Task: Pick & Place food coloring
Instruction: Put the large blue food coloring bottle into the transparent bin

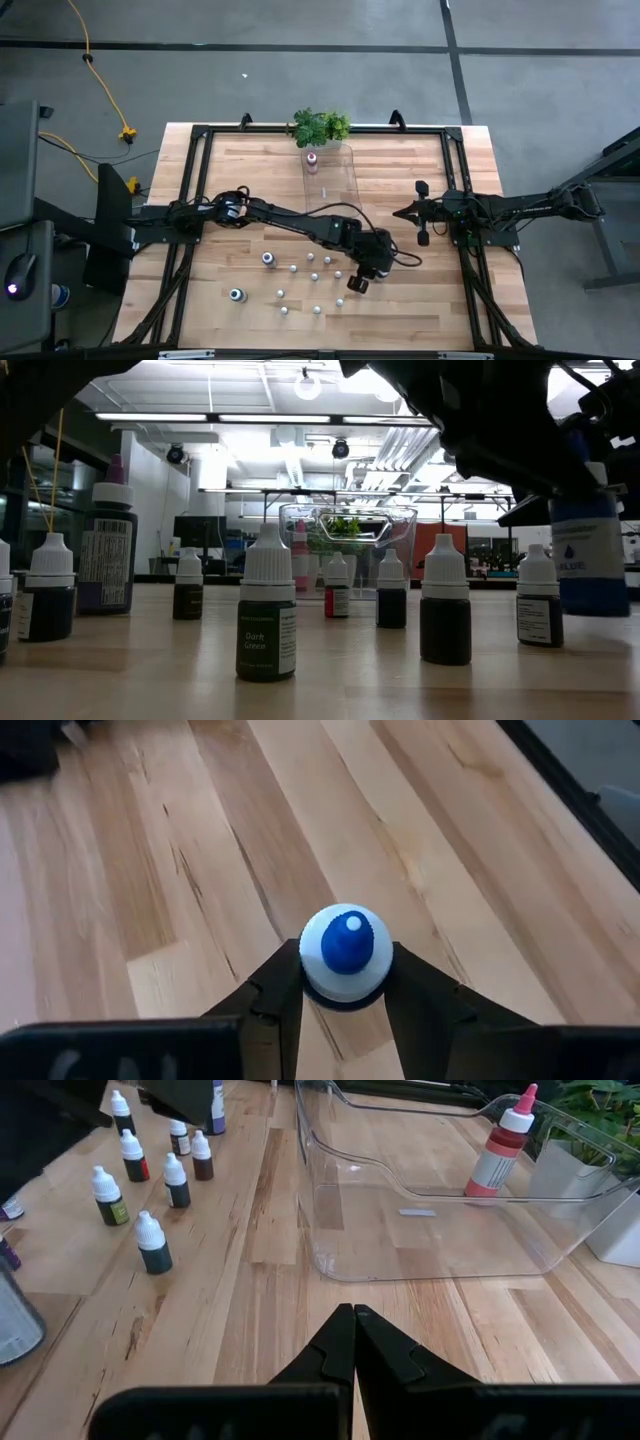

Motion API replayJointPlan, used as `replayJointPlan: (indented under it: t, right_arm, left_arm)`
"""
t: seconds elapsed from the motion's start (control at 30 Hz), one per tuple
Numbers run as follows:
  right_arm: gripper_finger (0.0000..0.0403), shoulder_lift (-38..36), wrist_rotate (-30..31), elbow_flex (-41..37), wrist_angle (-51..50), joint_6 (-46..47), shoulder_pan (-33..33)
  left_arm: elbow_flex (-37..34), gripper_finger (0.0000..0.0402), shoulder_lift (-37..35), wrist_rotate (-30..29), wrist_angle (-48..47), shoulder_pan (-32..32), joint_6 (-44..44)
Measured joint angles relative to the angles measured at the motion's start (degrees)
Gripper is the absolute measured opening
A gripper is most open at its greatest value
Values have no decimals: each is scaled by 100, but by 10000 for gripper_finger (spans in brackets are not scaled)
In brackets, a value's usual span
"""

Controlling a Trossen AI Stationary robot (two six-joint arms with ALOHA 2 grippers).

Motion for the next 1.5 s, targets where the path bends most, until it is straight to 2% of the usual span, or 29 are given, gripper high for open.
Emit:
replayJointPlan:
  t: [0.2,0.43,0.87,1.23,1.5]
  right_arm:
    - [0,0,0,1,5,0,0]
    - [0,-2,0,0,6,0,-1]
    - [0,-2,-2,0,-12,0,0]
    - [0,-3,0,0,-4,0,0]
    - [0,-2,0,0,-4,0,-2]
  left_arm:
    - [0,105,-304,-328,-335,35,-341]
    - [2,105,-787,-1003,-891,167,-1200]
    - [2,105,-1482,-1733,-1937,712,-2387]
    - [2,105,-1772,-2307,-2566,1163,-2759]
    - [-181,105,-1895,-2475,-2443,1527,-2878]
